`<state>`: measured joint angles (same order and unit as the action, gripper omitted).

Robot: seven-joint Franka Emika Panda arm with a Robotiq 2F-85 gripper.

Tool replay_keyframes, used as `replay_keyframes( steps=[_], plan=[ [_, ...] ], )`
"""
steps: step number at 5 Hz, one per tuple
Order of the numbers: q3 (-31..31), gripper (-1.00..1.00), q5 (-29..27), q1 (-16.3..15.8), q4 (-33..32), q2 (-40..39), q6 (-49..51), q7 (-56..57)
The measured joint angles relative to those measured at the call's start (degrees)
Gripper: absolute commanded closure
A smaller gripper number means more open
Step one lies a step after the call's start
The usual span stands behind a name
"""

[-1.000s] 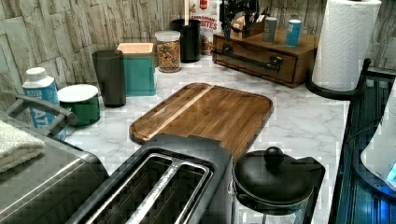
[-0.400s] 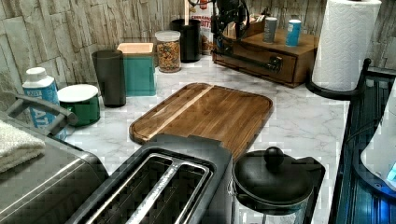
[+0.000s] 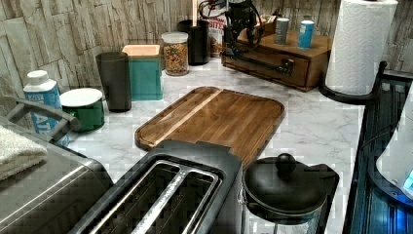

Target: Open the drawer.

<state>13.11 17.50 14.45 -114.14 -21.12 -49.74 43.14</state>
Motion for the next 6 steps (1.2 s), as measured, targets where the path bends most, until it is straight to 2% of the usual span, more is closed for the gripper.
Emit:
replay_keyframes(
  steps=[1, 6],
  plan=[
    [-0.01, -1.00, -3.48, 0.01, -0.17, -0.60, 0.53, 0.00],
    [-0.37, -1.00, -5.36, 0.67, -0.56, -4.06, -6.18, 0.00]
  ],
)
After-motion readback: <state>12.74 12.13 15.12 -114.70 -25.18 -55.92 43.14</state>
